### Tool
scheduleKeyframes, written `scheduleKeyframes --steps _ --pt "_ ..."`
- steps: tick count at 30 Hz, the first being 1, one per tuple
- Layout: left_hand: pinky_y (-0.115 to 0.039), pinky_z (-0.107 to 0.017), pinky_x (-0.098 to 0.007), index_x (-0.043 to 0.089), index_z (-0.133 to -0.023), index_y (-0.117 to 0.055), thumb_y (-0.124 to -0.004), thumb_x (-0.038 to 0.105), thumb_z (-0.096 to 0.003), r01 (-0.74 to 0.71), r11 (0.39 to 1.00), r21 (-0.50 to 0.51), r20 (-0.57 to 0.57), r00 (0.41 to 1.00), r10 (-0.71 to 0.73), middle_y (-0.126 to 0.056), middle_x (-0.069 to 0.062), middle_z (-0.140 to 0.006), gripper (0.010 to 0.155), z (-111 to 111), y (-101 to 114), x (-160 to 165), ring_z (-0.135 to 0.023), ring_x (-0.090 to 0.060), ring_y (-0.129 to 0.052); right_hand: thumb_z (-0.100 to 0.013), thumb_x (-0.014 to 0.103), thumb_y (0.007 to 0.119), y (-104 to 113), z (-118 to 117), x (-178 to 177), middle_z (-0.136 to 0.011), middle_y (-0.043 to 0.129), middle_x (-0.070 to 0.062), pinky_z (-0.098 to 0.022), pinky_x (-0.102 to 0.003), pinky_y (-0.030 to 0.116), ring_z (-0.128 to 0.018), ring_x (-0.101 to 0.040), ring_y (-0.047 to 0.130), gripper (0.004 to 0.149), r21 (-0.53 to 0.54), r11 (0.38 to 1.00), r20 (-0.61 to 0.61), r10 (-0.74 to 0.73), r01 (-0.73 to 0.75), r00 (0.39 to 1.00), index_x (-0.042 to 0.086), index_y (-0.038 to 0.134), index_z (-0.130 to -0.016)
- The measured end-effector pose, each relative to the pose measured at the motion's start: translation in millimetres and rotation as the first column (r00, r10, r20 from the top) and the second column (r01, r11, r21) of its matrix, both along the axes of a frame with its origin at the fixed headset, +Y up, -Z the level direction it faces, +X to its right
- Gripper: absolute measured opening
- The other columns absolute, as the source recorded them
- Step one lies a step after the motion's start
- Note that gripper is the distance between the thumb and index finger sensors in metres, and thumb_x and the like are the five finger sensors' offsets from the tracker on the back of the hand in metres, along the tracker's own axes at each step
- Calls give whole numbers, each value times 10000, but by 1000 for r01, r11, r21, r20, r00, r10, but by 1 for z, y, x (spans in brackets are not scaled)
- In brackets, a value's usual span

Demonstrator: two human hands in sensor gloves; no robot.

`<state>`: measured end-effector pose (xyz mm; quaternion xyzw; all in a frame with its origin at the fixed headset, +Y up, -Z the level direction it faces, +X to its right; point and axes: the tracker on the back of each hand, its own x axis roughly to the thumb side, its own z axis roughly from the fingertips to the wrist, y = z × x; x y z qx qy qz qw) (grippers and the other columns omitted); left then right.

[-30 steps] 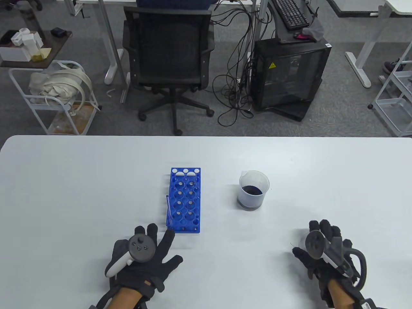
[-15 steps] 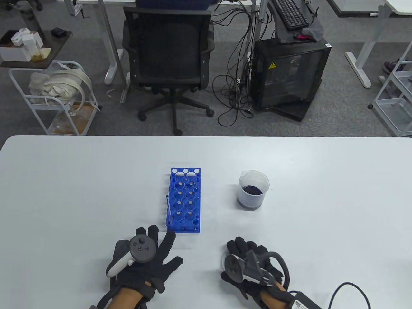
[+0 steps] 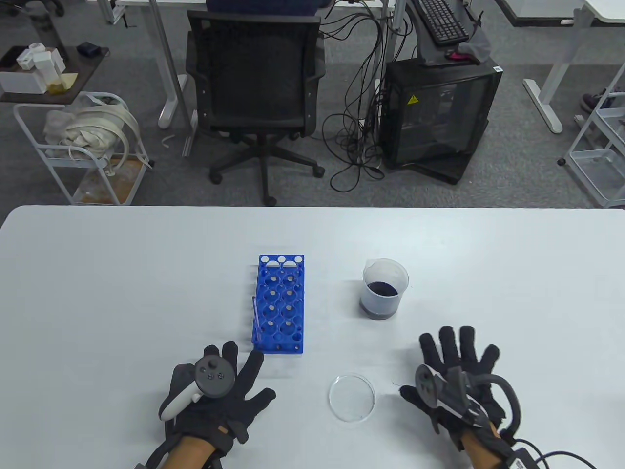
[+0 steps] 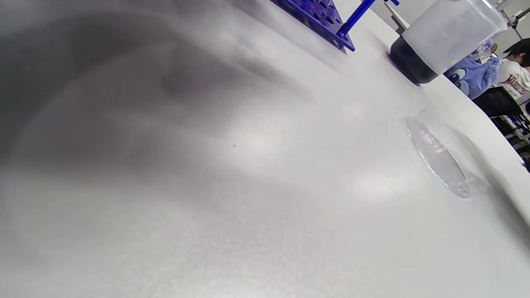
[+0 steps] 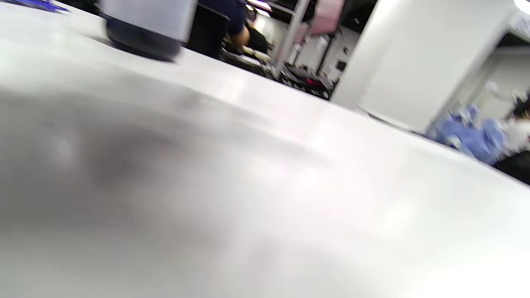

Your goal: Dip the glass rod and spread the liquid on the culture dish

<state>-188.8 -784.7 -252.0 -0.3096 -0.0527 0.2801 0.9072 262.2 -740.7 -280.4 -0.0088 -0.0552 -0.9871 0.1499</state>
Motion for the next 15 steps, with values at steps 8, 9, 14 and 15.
scheduleKeyframes --steps 8,9,14,15 --pt "229 -557 -671 506 -1134 103 -590 776 -573 63 981 186 -137 990 -38 316 6 -1183 932 -24 35 -20 -943 -280 394 -280 875 480 7 3 -6 -1204 160 -79 -728 -826 293 -1155 -446 158 1026 62 992 -25 -110 111 994 323 71 -1042" --pt "211 -581 -674 496 -1137 104 -616 764 -579 66 969 238 -159 987 -28 296 0 -1197 950 -33 44 -23 -965 -296 365 -281 873 481 6 3 -9 -1204 160 -76 -729 -825 291 -1157 -439 159 1022 61 992 -34 -112 114 993 324 70 -1040" --pt "-69 -736 -624 442 -1205 -123 -761 627 -618 -126 947 295 -199 962 189 -95 72 -1317 887 -72 44 -28 -1093 -296 -65 -285 866 483 3 6 -13 -1204 178 -75 -732 -822 288 -1156 -421 145 1019 52 991 -57 -118 121 991 319 77 -1043" --pt "-97 -741 -607 436 -1206 -167 -782 591 -628 -196 944 265 -189 950 250 -160 76 -1314 858 -79 37 -27 -1087 -281 -118 -285 865 484 3 6 -12 -1204 180 -74 -731 -822 290 -1155 -420 148 1019 47 990 -56 -127 130 990 319 78 -1043"
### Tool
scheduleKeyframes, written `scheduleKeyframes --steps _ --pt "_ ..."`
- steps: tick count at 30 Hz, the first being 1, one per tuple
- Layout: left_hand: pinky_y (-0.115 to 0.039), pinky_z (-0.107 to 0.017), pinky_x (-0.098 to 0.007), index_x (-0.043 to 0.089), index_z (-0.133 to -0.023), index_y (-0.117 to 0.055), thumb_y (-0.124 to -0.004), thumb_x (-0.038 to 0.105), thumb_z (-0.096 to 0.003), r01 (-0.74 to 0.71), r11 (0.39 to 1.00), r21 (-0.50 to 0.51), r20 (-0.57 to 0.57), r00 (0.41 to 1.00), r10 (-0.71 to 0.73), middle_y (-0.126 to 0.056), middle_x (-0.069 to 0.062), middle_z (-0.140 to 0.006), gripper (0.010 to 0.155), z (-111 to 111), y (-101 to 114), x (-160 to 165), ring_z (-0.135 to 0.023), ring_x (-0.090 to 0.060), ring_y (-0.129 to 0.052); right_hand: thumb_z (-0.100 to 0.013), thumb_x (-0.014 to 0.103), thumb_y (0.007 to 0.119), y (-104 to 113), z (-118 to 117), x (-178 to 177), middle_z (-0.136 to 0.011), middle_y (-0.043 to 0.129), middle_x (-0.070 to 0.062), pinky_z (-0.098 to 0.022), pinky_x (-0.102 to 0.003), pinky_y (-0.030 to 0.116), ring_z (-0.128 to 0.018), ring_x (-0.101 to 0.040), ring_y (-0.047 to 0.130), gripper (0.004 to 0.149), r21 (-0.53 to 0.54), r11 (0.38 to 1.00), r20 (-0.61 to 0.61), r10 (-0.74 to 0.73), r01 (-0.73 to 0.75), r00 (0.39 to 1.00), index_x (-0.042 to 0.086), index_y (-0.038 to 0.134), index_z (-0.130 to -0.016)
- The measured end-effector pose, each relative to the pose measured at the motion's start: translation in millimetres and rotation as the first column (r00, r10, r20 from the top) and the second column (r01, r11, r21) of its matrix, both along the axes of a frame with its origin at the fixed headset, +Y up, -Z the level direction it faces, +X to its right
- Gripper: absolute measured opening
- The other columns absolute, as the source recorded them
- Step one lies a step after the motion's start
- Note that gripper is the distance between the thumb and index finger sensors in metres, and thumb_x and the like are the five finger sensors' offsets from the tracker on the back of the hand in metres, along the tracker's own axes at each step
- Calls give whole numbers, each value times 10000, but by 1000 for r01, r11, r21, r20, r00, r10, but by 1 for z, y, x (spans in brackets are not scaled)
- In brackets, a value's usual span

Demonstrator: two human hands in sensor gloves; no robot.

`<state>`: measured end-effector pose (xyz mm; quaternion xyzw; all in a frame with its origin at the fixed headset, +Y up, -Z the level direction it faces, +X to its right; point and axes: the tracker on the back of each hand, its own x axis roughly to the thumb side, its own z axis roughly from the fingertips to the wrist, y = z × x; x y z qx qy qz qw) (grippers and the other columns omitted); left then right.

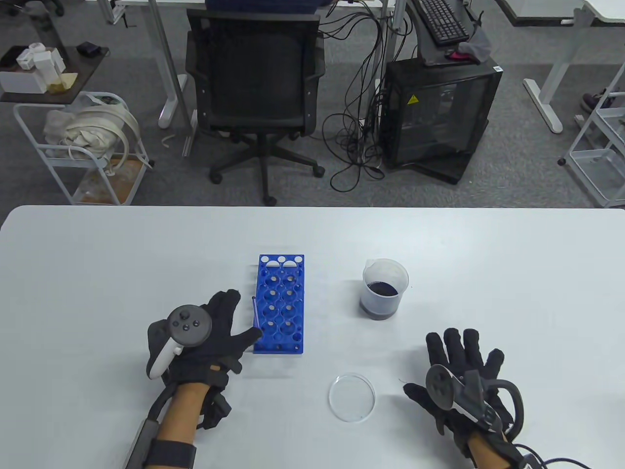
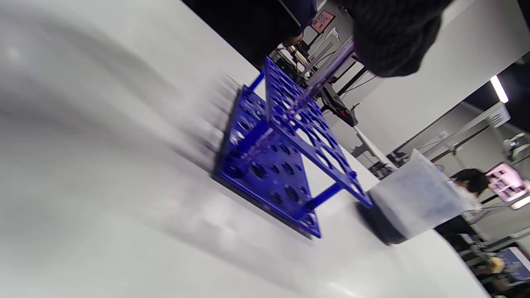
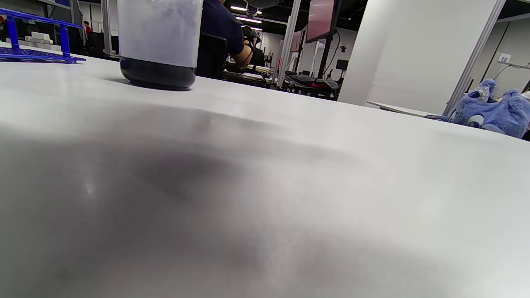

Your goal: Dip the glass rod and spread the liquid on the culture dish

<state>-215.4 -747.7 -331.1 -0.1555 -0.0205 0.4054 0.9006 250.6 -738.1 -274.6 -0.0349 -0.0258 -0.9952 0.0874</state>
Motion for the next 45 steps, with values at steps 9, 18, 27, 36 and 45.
scheduleKeyframes --steps 9,18,27,36,45 --pt "-78 -778 -586 380 -1116 -545 -750 462 -677 -115 991 -65 -29 993 113 -502 160 -1203 491 -11 -24 10 -1069 -212 -280 -296 847 503 0 -2 6 -1201 182 -78 -733 -819 269 -1145 -411 104 1010 -3 1000 16 -27 27 1000 308 95 -1047" --pt "-137 -781 -585 368 -1090 -594 -737 435 -680 -173 967 185 34 985 170 -620 112 -1164 440 14 40 30 -1054 -218 -372 -298 845 500 0 0 0 -1200 183 -78 -736 -816 274 -1145 -409 106 1004 -7 1000 0 -23 23 1000 309 99 -1046" --pt "-243 -792 -578 340 -1073 -633 -758 425 -667 -133 978 163 371 927 64 -707 79 -1105 433 48 31 155 -1006 -209 -486 -295 851 493 5 7 -9 -1201 193 -75 -731 -818 298 -1146 -444 145 1006 9 997 -44 -79 79 996 310 103 -1048" --pt "-289 -785 -563 337 -1074 -631 -759 424 -670 -112 982 155 407 913 40 -707 75 -1102 432 58 13 173 -962 -203 -517 -268 822 636 63 17 -28 -1117 504 -125 -679 -678 596 -965 -379 709 1102 116 904 -201 -385 412 901 193 169 -1043" --pt "-275 -788 -562 344 -1076 -623 -754 426 -673 -106 986 132 447 894 36 -694 81 -1109 432 62 9 183 -960 -199 -507 -364 559 794 94 22 -108 -724 891 31 -390 -489 812 -420 -198 945 722 82 892 -430 -371 444 824 178 574 -937"
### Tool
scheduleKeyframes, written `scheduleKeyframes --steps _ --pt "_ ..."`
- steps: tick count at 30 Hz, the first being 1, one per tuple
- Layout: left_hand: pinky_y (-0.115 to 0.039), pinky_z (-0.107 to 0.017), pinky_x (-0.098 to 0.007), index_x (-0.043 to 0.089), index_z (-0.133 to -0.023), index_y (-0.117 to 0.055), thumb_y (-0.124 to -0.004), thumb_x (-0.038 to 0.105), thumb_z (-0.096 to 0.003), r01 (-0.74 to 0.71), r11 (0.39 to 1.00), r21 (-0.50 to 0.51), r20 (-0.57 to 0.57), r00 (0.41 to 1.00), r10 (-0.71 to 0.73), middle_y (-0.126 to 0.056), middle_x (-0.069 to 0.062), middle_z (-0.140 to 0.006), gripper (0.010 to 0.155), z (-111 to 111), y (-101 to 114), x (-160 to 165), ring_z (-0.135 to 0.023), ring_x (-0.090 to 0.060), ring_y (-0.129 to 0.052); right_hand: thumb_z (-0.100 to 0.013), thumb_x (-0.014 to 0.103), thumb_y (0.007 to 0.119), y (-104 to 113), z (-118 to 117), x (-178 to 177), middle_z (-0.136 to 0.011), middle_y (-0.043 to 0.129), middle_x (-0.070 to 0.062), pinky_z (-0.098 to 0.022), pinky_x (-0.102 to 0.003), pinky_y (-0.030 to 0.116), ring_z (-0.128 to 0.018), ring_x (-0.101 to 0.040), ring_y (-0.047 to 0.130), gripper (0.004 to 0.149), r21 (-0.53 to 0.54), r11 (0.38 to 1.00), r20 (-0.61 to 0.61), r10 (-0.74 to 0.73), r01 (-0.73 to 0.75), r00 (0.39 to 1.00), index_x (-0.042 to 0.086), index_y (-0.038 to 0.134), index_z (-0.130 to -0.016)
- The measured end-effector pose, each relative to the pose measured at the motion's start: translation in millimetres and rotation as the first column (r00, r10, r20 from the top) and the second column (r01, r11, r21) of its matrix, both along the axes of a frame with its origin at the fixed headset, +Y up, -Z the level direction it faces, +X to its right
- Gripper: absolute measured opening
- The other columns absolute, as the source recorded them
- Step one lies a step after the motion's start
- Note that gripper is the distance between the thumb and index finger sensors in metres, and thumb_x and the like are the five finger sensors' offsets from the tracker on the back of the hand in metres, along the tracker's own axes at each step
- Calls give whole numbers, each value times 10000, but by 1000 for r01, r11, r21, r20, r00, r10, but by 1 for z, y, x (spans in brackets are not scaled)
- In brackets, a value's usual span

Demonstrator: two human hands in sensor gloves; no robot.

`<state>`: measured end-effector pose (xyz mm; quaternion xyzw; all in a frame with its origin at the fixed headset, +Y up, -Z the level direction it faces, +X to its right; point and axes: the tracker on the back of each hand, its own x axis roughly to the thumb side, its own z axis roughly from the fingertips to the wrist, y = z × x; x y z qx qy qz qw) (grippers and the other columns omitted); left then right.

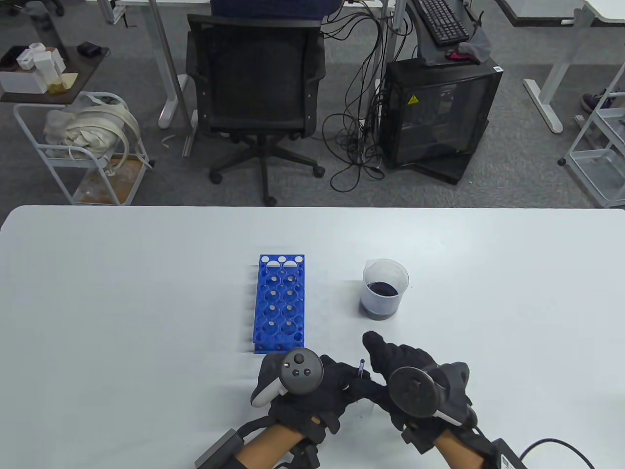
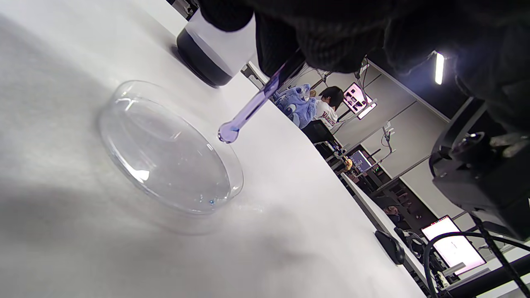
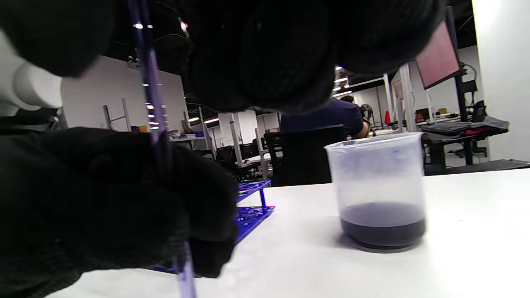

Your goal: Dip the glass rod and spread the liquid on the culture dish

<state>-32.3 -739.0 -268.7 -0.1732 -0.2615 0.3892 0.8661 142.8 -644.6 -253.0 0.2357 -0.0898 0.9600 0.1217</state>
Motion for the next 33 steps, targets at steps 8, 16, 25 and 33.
scheduleKeyframes --steps 8,16,25,33 --pt "-84 -761 -630 280 -1177 -455 -714 515 -655 -39 997 -66 13 999 40 -471 -30 -1232 628 -2 -13 -10 -1072 -310 -276 -436 379 767 -15 -1 15 -635 970 -4 -237 -424 860 -262 -154 996 375 -60 973 -19 -223 222 975 234 722 -778" --pt "34 -703 -707 265 -1218 -67 -825 660 -548 399 917 4 142 907 -396 8 -61 -1285 1086 -10 -36 1 -1098 -367 28 -454 365 719 10 -8 56 -667 948 -8 -180 -392 854 -209 -134 988 368 -16 917 21 -399 399 917 229 683 -794" --pt "73 -711 -674 296 -1203 -30 -785 690 -545 411 905 -108 193 902 -386 25 20 -1288 1077 -18 -55 8 -1098 -292 64 -488 383 682 49 -75 80 -747 896 22 -141 -345 832 -176 -91 954 368 127 862 180 -506 490 844 270 618 -832" --pt "151 -665 -618 342 -1156 -14 -733 722 -555 434 886 -166 230 890 -393 139 62 -1239 1011 -19 -62 8 -1043 -248 172 -491 389 680 -13 -158 75 -774 880 34 -152 -334 834 -191 -82 949 367 16 945 417 -303 326 857 299 603 -839"
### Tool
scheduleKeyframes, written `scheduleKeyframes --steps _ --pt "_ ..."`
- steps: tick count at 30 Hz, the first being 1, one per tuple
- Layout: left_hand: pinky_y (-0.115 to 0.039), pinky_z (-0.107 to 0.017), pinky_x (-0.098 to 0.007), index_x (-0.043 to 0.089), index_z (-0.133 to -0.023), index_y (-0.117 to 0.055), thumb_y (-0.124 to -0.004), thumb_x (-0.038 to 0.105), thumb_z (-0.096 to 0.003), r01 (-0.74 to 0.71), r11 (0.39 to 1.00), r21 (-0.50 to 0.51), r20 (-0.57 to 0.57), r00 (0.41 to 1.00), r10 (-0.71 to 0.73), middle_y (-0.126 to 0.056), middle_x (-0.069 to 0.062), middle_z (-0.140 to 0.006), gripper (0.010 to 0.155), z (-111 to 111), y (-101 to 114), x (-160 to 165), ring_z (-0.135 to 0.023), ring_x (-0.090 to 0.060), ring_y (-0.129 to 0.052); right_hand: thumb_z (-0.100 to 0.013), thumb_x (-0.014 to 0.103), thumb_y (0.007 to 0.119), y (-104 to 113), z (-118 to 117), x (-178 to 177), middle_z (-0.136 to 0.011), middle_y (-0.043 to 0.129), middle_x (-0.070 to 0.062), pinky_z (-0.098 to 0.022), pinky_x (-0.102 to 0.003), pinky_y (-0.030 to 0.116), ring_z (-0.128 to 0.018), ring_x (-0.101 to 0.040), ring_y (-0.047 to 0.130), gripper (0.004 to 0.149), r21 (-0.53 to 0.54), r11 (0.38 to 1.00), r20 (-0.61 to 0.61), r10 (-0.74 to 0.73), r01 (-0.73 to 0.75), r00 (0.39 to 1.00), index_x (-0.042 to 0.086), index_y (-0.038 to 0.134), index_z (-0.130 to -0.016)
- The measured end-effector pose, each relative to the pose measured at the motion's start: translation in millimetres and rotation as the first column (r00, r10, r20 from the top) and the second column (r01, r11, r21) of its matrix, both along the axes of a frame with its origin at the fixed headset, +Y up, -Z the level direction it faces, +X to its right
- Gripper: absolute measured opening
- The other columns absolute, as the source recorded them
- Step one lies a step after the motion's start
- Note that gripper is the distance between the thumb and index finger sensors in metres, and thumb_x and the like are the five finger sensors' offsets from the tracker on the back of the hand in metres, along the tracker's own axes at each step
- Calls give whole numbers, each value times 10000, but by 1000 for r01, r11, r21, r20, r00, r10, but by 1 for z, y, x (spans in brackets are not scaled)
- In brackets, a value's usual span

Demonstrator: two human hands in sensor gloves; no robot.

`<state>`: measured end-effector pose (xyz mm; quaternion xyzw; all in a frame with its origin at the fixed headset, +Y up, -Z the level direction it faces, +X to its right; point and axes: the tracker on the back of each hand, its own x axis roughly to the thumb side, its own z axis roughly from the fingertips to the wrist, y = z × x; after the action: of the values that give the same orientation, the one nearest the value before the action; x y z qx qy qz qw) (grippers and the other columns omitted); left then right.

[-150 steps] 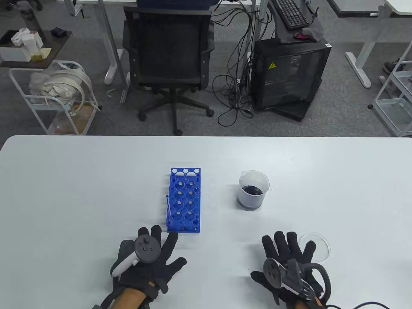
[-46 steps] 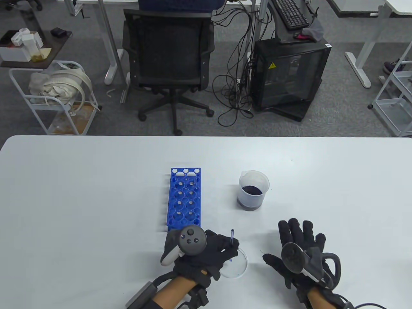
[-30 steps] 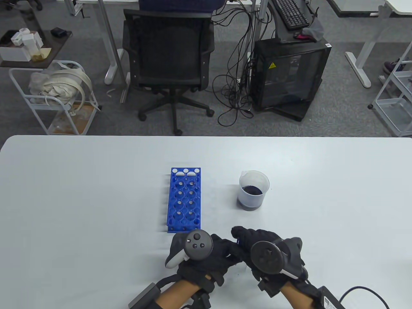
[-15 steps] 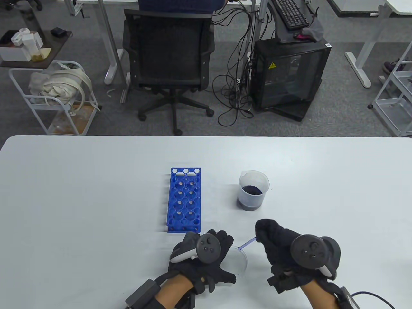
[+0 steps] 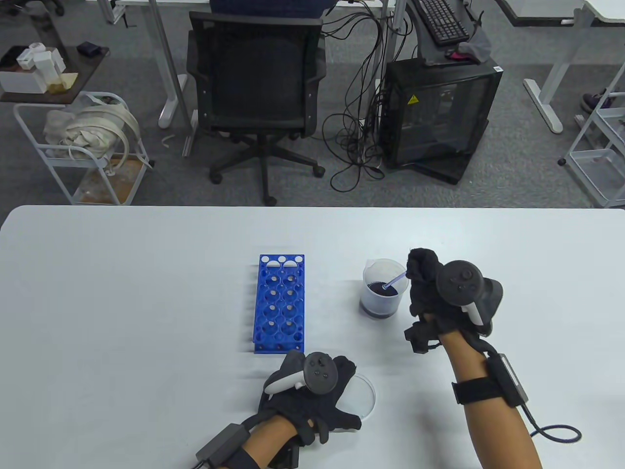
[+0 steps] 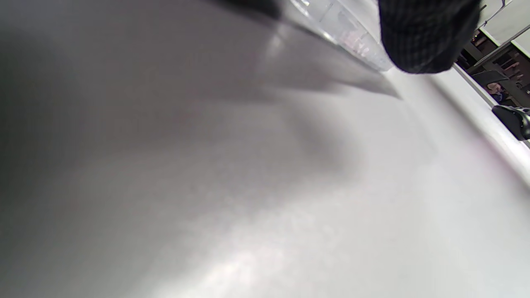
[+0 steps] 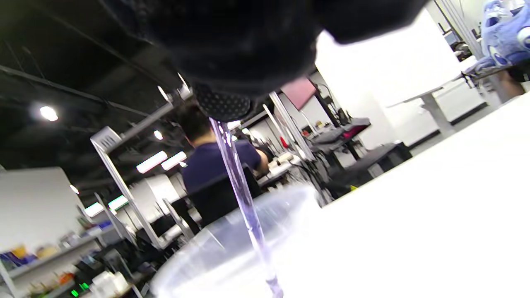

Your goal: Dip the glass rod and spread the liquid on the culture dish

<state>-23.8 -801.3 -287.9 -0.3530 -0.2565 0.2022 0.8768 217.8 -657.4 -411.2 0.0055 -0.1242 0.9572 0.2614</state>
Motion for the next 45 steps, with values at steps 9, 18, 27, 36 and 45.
scheduleKeyframes --steps 9,18,27,36,45 --pt "188 -625 -584 373 -1124 138 -699 743 -562 9 999 -44 3 1000 -9 195 82 -1214 1073 -1 -3 -1 -1012 -215 236 -492 397 683 -31 -13 -21 -779 879 46 -145 -327 830 -183 -73 937 359 -88 989 -4 118 -118 993 317 613 -835" --pt "195 -615 -580 371 -1117 149 -692 741 -564 8 998 -54 5 1000 -7 206 80 -1206 1072 -1 -4 -1 -1002 -215 247 -489 403 679 -31 -11 -20 -761 906 57 -151 -332 840 -184 -85 963 365 -59 989 34 140 -138 990 311 614 -837" --pt "201 -608 -580 372 -1112 159 -689 740 -564 9 998 -58 9 1000 -9 218 78 -1199 1074 -1 -5 -1 -994 -217 257 -491 398 673 -17 -1 -18 -759 903 49 -163 -331 842 -206 -84 971 366 19 995 29 94 -94 995 302 605 -838" --pt "215 -586 -577 375 -1101 182 -675 729 -571 8 997 -80 24 1000 -6 248 72 -1180 1068 -1 -5 0 -972 -220 284 -492 394 672 -8 11 -15 -761 898 41 -173 -338 849 -218 -90 980 368 108 991 33 71 -74 997 298 597 -839" --pt "216 -588 -576 377 -1098 184 -672 733 -569 11 997 -78 22 1000 -10 248 75 -1179 1067 -1 -5 1 -973 -217 285 -490 387 676 40 109 -13 -732 912 16 -141 -341 841 -189 -97 977 367 269 957 -210 -49 106 977 264 616 -830"
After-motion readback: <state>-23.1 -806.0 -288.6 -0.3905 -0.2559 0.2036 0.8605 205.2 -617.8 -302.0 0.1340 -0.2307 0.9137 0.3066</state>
